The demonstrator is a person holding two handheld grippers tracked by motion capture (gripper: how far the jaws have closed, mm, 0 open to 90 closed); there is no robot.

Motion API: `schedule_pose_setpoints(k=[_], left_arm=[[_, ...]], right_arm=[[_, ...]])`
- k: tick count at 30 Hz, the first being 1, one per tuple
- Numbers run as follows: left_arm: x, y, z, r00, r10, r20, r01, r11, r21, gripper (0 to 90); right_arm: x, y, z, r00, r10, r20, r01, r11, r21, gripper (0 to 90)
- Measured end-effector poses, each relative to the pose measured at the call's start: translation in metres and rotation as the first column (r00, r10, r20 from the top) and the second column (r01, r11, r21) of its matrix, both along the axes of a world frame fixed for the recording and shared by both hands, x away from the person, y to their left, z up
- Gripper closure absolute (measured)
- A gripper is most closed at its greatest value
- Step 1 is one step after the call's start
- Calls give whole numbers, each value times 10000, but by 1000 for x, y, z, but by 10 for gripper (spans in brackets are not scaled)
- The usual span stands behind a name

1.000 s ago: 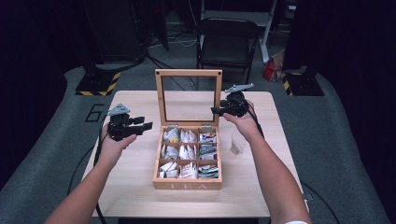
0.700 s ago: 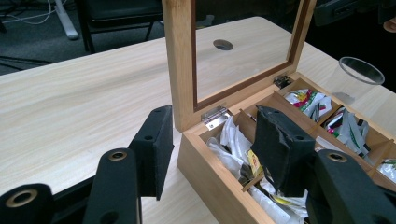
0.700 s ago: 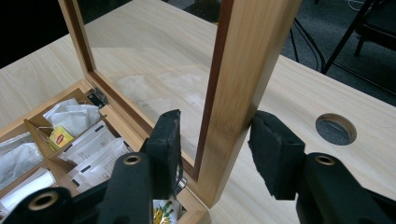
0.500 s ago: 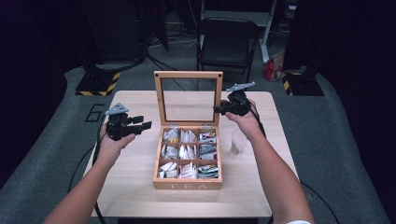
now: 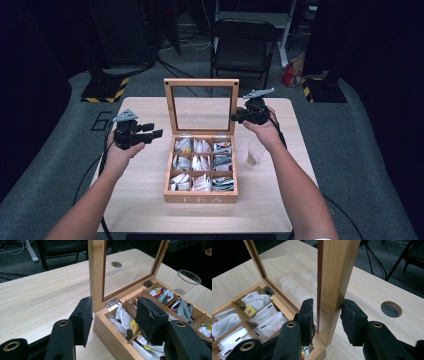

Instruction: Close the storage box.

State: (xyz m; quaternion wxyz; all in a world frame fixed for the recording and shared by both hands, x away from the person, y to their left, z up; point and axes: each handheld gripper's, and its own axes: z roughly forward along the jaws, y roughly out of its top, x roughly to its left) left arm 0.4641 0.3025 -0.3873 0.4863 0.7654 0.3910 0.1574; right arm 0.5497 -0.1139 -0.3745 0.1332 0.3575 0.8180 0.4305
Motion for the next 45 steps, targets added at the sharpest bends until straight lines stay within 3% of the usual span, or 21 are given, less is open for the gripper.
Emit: schedule_pose_setpoints(k=[9, 23, 26, 35, 42, 45], left_arm=[[0, -3, 1, 10000, 29, 56, -30, 10000, 35, 471], [11, -14, 5, 9999, -2, 135, 2, 10000, -23, 498], [15, -17, 8, 9998, -66, 204, 65, 9999, 77, 526], [33, -24, 13, 9996, 119, 268, -119, 9999, 8, 548], [43, -25, 19, 9988, -48, 492, 52, 10000, -85, 566], [46, -26, 19, 9991, -77, 416, 80, 9999, -75, 580]], right_arm=[[-7, -2, -2, 9995, -221, 227, 219, 9997, 119, 693], [-16, -1, -1, 9989, -213, 416, 214, 9998, -4, 692], [-18, -2, -3, 9990, -272, 368, 265, 9995, 178, 690], [-20, -2, -4, 9984, -210, 518, 204, 9997, 107, 690], [-22, -2, -4, 9985, -269, 479, 262, 9995, 163, 689], [-22, -2, -4, 9985, -283, 478, 275, 9995, 160, 689]])
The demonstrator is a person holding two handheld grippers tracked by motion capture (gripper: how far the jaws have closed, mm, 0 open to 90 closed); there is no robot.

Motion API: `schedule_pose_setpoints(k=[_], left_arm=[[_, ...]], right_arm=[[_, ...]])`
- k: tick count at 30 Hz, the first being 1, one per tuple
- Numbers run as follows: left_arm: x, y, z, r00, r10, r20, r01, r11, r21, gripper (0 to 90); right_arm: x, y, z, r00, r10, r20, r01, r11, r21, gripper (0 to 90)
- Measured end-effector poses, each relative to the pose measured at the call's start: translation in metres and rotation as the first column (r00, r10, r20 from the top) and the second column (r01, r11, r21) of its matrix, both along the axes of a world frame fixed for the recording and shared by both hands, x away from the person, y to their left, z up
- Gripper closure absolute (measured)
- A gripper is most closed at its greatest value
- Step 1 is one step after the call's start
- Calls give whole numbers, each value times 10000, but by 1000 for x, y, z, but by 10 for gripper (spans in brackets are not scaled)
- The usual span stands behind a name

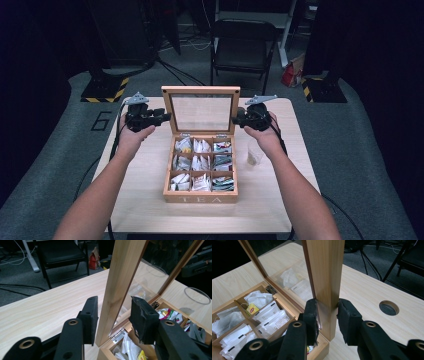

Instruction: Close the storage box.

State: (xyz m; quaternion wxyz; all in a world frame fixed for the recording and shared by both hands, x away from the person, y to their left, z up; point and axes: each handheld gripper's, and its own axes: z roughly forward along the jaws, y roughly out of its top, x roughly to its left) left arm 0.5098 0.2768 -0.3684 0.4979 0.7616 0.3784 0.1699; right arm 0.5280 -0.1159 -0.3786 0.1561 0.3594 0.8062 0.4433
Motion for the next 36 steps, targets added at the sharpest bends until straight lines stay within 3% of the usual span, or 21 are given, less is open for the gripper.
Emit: schedule_pose_setpoints(k=[6, 17, 22, 28, 36], left_arm=[[2, -3, 2, 9998, -158, -72, 158, 9999, 13, 620], [3, -5, 0, 9998, 11, -177, -10, 10000, 24, 661], [2, -6, 0, 9999, 64, -158, -64, 10000, -2, 660], [1, -5, 0, 9999, 15, -172, -15, 10000, -10, 660], [-3, -4, -1, 9998, 25, -185, -27, 9999, -105, 661]], right_arm=[[0, 0, -1, 10000, 37, 76, -38, 10000, 9, 688], [-2, -1, -1, 10000, -9, -55, 10, 10000, 98, 685], [-2, -1, -1, 9999, 56, -111, -54, 9998, 195, 633], [-7, -2, 6, 9994, 100, 341, -105, 9998, 157, 610], [-16, -2, 19, 9987, 60, 513, -78, 9994, 339, 603]])
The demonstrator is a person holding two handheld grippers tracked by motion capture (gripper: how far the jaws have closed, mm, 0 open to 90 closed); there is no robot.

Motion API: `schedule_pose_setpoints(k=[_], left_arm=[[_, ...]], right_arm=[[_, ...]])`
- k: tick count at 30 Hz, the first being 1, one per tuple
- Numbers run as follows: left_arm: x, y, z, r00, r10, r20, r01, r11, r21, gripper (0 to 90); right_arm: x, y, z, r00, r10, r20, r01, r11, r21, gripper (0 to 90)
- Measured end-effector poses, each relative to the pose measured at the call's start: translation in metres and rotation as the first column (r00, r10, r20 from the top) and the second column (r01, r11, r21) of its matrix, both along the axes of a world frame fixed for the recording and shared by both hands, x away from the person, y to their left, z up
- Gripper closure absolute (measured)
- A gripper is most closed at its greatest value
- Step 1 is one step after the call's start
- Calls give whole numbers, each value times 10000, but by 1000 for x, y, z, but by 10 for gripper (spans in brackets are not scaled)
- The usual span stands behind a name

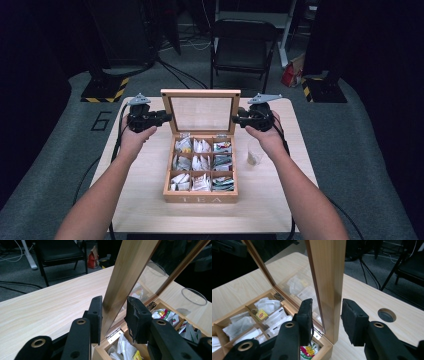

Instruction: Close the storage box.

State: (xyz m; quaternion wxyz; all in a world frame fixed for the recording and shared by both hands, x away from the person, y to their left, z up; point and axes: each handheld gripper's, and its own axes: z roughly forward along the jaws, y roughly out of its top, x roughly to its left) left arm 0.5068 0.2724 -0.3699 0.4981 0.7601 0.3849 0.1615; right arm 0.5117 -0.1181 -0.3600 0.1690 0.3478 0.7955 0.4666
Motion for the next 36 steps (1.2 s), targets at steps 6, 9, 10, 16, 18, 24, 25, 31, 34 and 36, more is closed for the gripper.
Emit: schedule_pose_setpoints(k=[6, 9, 10, 16, 18, 24, 25, 31, 34, 36], left_arm=[[-5, 0, 0, 10000, -77, -8, 77, 10000, -15, 655], [-9, 1, 0, 9999, -147, 36, 147, 9999, -17, 644], [-11, 0, 0, 9998, -167, 50, 167, 9999, -37, 637], [-22, -1, 3, 9995, -275, 177, 272, 9995, 133, 547], [-27, 0, 7, 9990, -382, 229, 376, 9989, 262, 536], [-40, -1, 16, 9977, -558, 396, 548, 9982, 260, 528], [-42, -1, 18, 9973, -622, 389, 612, 9978, 258, 528], [-51, -1, 27, 9969, -701, 370, 690, 9971, 305, 538], [-54, -2, 30, 9966, -699, 446, 687, 9972, 295, 537], [-57, -2, 32, 9963, -738, 440, 727, 9970, 251, 538]], right_arm=[[-9, 3, 13, 9996, 71, 281, -71, 10000, 10, 580], [-13, 3, 18, 9993, 111, 359, -112, 9999, 30, 582], [-14, 3, 19, 9992, 127, 376, -131, 9999, 92, 587], [-23, 5, 23, 9988, 332, 348, -335, 9994, 72, 607], [-26, 6, 24, 9983, 392, 421, -395, 9992, 64, 606], [-33, 5, 21, 9975, 482, 511, -484, 9988, 35, 596], [-34, 5, 20, 9978, 455, 479, -460, 9989, 94, 595], [-39, 4, 18, 9973, 563, 476, -566, 9984, 62, 585], [-42, 4, 17, 9960, 678, 579, -677, 9977, -27, 581], [-44, 4, 16, 9957, 729, 576, -728, 9973, -35, 576]])
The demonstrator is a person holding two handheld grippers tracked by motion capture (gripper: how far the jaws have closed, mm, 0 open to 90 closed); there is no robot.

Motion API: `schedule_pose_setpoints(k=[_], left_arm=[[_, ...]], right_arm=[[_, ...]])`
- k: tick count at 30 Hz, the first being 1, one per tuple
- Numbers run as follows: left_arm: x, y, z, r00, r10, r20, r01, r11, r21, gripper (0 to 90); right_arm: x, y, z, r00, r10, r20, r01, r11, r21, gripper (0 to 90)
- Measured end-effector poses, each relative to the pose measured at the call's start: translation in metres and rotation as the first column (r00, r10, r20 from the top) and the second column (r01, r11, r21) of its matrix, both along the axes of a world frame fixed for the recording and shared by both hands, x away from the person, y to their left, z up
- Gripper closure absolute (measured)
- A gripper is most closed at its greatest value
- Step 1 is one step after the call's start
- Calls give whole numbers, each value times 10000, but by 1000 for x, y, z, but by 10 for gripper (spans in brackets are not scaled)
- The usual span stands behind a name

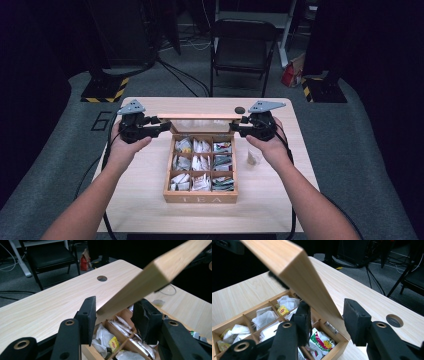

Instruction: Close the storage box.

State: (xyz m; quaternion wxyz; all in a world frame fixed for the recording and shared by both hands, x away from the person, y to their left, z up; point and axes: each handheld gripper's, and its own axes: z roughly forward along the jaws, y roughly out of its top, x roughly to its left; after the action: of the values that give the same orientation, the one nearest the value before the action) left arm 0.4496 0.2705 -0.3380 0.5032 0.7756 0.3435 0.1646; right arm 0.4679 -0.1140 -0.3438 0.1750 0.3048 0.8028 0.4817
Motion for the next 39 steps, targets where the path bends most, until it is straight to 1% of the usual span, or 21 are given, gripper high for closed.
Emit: schedule_pose_setpoints(k=[5, 7, 10, 13, 17, 18, 19, 23, 25, 27, 31, 34, 36, 39], left_arm=[[-5, 0, 5, 10000, -56, 52, 56, 10000, 1, 543], [-9, 0, 7, 10000, -71, 61, 71, 9999, 92, 543], [-11, 0, 7, 10000, -65, 53, 65, 10000, 5, 543], [-15, 1, 9, 9999, -105, 122, 105, 9999, 14, 542], [-19, 0, 10, 9999, -89, 132, 88, 9999, 71, 542], [-20, 1, 10, 9999, -125, 117, 123, 9998, 141, 542], [-20, 1, 10, 9998, -180, 89, 179, 9997, 138, 541], [-22, 1, 8, 9998, -133, 142, 131, 9999, 108, 540], [-23, 1, 7, 9998, -114, 178, 113, 9999, 53, 540], [-24, 1, 5, 9998, -113, 174, 113, 9999, -13, 539], [-28, 1, 3, 9997, -140, 196, 140, 9999, 24, 539], [-30, 2, 2, 9996, -203, 177, 201, 9998, 76, 539], [-33, 2, 0, 9995, -213, 232, 211, 9997, 104, 539], [-36, 2, -3, 9994, -231, 250, 229, 9997, 72, 539]], right_arm=[[-4, 1, -1, 10000, 18, 27, -18, 9999, -100, 571], [-6, 1, -2, 10000, 11, 55, -10, 9999, -120, 566], [-7, 1, -3, 9999, 46, 133, -45, 10000, -81, 565], [-9, 0, -4, 9999, 98, 79, -97, 9999, -84, 563], [-10, 0, -5, 9995, 150, 271, -146, 9997, -180, 560], [-11, 0, -5, 9997, 112, 196, -109, 9998, -166, 558], [-12, 0, -6, 9998, 95, 166, -93, 9999, -127, 554], [-13, -1, -7, 9998, 108, 191, -108, 9999, -37, 545], [-15, -2, -7, 9999, 80, 93, -80, 10000, 11, 537], [-15, -3, -8, 9998, 156, 94, -156, 9999, 38, 531], [-21, -6, -8, 9993, 324, 182, -323, 9995, -46, 525], [-27, -8, -8, 9991, 348, 250, -347, 9994, -35, 509], [-31, -9, -8, 9989, 372, 270, -373, 9993, 25, 506], [-37, -11, -8, 9988, 395, 281, -397, 9992, 39, 503]])
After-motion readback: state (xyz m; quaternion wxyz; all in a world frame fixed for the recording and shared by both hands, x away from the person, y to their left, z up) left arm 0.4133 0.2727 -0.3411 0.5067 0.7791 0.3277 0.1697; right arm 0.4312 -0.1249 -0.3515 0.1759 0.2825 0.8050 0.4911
